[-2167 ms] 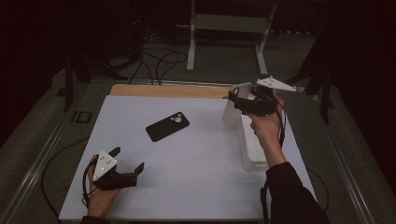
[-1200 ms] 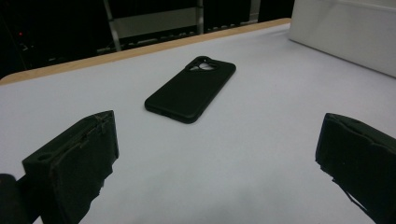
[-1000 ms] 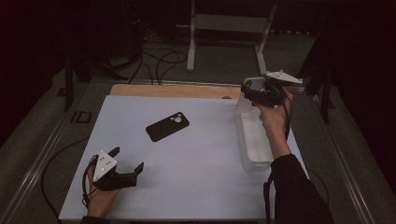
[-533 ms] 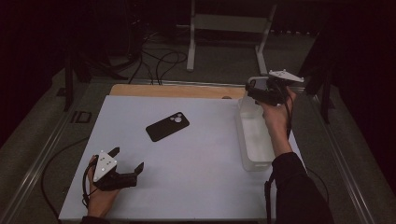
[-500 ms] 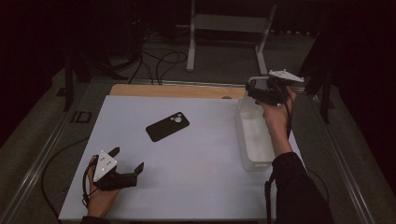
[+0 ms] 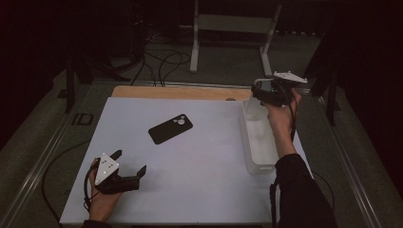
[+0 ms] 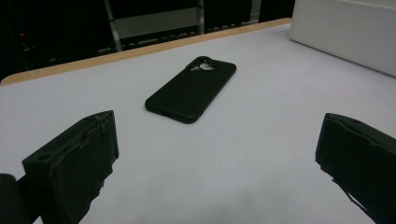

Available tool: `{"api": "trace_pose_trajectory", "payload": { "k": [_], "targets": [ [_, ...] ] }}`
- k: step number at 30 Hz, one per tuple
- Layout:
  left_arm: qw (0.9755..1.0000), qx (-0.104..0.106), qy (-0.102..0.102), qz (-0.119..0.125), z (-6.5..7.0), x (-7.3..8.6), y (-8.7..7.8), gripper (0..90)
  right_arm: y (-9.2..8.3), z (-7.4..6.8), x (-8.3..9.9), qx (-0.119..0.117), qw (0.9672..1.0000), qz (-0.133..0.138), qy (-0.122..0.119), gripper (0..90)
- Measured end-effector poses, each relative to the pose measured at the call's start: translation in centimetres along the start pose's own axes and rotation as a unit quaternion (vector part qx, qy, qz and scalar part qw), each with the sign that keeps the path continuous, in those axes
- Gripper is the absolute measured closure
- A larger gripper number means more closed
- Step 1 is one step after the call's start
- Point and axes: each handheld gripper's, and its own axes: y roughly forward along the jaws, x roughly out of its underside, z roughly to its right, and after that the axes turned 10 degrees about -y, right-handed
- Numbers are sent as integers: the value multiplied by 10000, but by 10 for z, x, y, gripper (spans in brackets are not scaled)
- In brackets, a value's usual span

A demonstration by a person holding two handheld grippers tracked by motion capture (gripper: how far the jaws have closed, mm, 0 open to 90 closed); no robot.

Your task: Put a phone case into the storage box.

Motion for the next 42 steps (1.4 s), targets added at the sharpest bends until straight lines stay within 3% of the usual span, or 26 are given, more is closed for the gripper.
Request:
{"api": "trace_pose_trajectory", "payload": {
  "k": [10, 42],
  "targets": [
    [10000, -13, -35, 35, -1, 0, -1, 0, 12, 3, 7, 122, 9998, -176, 62, 165],
    [10000, -22, -36, 50, 0, 0, -2, 1, 39, 0, 38, 87, 9975, -694, 106, 164]
  ]
}}
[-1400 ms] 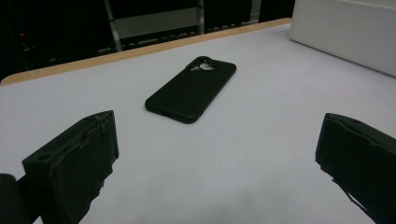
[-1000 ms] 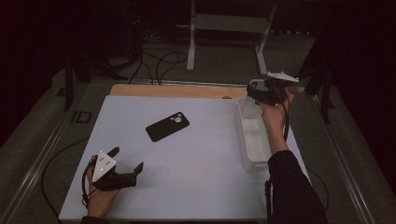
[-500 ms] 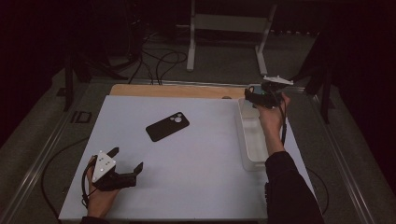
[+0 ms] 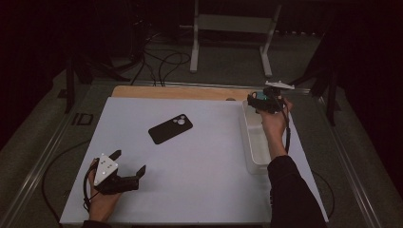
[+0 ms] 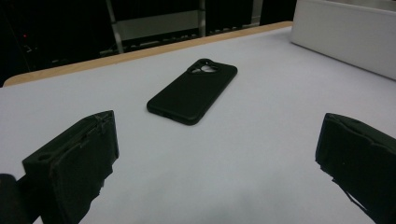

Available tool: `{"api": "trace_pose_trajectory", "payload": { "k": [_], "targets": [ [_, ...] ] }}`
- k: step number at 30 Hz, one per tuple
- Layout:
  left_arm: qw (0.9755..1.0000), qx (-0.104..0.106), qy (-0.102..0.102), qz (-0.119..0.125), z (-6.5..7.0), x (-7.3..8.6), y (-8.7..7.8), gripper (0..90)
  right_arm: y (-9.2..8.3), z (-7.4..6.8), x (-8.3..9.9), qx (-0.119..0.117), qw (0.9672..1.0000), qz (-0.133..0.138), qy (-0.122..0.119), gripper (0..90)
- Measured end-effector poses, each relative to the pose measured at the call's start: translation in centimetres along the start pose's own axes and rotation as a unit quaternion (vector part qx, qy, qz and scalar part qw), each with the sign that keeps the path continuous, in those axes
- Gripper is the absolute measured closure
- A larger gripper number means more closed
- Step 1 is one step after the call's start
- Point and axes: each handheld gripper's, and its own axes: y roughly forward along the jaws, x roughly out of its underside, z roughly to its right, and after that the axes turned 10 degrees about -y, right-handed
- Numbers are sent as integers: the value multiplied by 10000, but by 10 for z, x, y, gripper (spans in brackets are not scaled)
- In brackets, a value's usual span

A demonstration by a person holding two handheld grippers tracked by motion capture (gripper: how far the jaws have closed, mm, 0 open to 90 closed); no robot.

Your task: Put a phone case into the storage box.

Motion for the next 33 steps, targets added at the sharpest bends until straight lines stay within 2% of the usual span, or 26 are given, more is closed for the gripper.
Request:
{"api": "trace_pose_trajectory", "payload": {
  "k": [33],
  "targets": [
    [10000, 13, -6, -14, 0, 1, 0, 1, 22, -4, 12, 132, 9995, -297, -11, 162]
  ]
}}
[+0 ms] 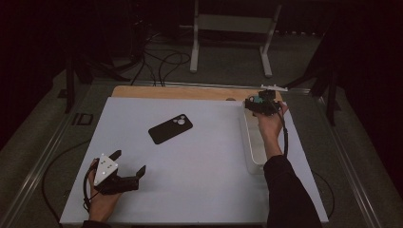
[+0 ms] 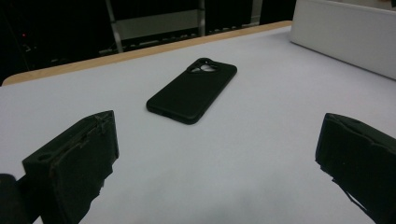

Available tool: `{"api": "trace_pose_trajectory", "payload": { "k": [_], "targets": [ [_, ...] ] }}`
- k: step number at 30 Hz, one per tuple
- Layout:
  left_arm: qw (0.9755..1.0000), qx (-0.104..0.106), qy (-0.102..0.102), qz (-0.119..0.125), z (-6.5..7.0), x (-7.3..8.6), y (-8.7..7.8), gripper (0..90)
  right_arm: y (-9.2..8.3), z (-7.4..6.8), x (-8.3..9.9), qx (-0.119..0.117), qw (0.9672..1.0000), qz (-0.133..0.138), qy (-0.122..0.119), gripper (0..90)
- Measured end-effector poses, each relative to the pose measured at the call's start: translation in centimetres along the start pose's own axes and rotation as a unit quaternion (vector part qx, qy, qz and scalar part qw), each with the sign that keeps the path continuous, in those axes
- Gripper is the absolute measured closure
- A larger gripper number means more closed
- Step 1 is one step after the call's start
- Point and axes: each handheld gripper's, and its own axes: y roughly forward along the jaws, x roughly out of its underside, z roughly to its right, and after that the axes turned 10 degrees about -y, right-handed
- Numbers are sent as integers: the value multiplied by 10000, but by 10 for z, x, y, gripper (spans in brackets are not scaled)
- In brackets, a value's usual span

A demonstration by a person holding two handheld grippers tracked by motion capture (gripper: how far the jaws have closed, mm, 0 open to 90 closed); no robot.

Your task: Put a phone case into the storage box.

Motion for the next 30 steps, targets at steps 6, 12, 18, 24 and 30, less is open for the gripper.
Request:
{"api": "trace_pose_trajectory", "payload": {
  "k": [6, 12, 18, 24, 30],
  "targets": [
    [10000, -3, 12, -8, 0, 0, 0, 0, 3, 0, -1, -16, 10000, -5, 9, 139],
    [10000, -3, 6, -9, 0, 0, 0, 1, 7, 0, 1, 32, 9999, -81, 106, 86],
    [10000, 3, 10, -8, 0, 0, 0, 1, 3, 2, -1, 68, 9999, 8, 116, 86],
    [10000, -8, 20, -24, 0, 1, 0, 1, -4, 4, -2, 7, 9999, 86, 89, 87],
    [10000, -16, 7, -13, -1, 0, 0, 0, -12, 4, -4, -70, 9998, 202, 59, 99]
  ]
}}
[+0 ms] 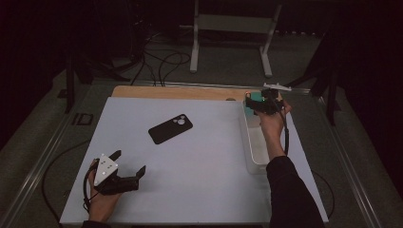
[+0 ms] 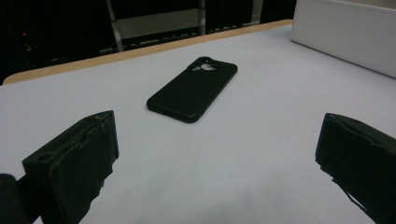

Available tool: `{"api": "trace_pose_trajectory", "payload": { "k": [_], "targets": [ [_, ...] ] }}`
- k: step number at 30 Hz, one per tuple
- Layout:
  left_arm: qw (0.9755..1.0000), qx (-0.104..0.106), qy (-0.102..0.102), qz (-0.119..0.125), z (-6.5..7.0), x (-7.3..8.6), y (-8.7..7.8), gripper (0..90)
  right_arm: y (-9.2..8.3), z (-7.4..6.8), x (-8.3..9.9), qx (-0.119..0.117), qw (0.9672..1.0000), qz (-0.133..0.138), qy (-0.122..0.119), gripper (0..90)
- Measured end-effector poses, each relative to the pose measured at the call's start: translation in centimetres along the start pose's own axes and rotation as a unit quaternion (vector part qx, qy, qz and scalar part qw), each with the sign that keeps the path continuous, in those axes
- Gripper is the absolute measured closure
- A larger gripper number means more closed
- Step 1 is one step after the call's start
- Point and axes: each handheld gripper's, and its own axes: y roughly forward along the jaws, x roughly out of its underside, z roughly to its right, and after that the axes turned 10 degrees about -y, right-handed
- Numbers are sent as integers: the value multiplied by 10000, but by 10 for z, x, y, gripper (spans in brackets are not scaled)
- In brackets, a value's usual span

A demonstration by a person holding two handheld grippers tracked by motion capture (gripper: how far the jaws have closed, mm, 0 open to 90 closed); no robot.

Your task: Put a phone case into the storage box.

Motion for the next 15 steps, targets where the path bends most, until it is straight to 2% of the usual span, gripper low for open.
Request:
{"api": "trace_pose_trajectory", "payload": {
  "k": [4, 8, 15],
  "targets": [
    [10000, -2, -14, 6, 0, 0, 0, 0, -7, -2, -2, -139, 9998, 125, -30, 107],
    [10000, -4, -26, 16, -1, 0, 0, 0, -14, -7, -4, -270, 9992, 229, -206, 105],
    [10000, -8, -32, 14, -1, 0, 0, 0, -24, -16, -3, -468, 9978, 302, -369, 91]
  ]
}}
